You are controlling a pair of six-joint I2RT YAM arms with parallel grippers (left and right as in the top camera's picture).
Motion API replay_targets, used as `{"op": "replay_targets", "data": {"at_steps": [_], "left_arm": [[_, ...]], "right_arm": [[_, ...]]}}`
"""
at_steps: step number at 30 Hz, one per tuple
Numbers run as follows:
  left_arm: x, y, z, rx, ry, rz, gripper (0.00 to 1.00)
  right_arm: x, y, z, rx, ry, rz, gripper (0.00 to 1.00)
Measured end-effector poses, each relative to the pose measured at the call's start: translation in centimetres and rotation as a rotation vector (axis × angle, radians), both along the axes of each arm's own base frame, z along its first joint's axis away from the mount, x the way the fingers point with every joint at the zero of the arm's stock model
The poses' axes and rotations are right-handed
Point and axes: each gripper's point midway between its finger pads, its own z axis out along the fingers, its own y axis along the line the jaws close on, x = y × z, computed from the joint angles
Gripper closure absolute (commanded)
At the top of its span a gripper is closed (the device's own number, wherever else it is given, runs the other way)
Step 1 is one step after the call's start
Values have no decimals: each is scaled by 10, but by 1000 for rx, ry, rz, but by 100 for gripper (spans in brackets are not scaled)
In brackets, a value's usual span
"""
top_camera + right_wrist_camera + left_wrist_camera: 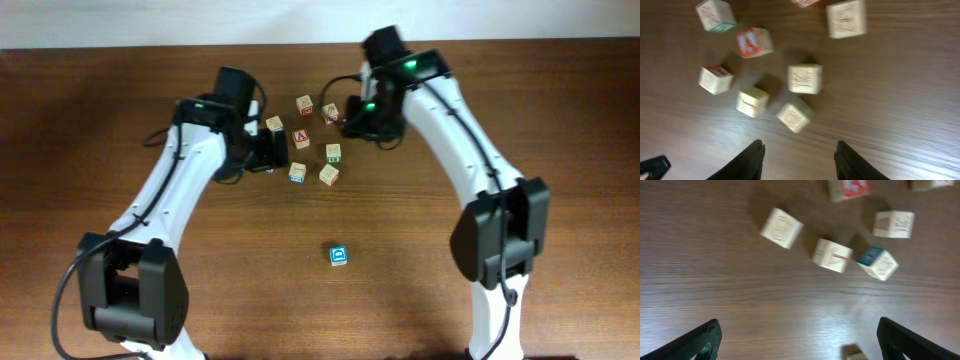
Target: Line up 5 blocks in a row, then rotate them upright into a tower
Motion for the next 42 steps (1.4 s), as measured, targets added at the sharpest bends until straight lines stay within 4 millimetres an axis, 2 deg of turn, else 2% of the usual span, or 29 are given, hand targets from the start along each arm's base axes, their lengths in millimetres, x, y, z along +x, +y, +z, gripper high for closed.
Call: {"op": "replay_targets", "data": {"at_steps": [4, 5, 6, 11, 21, 24, 26, 27, 30, 34, 37, 42], "left_arm": [[8, 34, -1, 41, -10, 62, 1], [9, 41, -1, 50, -12, 75, 1], [11, 53, -1, 57, -12, 101, 0], [15, 78, -1, 75, -14, 161, 1], [15, 79, -1, 77, -14, 161, 1], [15, 79, -1, 77, -14, 161, 1], [15, 79, -1, 77, -14, 161, 1], [15, 79, -1, 77, -15, 161, 1], [15, 79, -1, 77, -14, 161, 1], [15, 79, -1, 77, -15, 161, 1], [15, 79, -1, 77, -15, 162, 1], [15, 79, -1, 77, -15, 161, 1]], "right_arm": [[-5, 31, -29, -28, 38, -34, 46], [-8, 37, -46, -55, 66, -62, 44], [-9, 38, -52, -66, 76, -73, 44], [-16, 44, -83, -122, 128, -118, 43], [-27, 39, -110, -176, 202, -145, 43], [-32, 39, -115, -189, 219, -141, 56], [-34, 40, -117, -194, 227, -139, 61], [-35, 40, -117, -197, 228, -131, 68], [-41, 37, -117, -214, 248, -121, 78], [-55, 30, -114, -243, 294, -66, 81], [-66, 27, -100, -260, 334, 10, 81], [-83, 20, -59, -281, 375, 152, 82]]}}
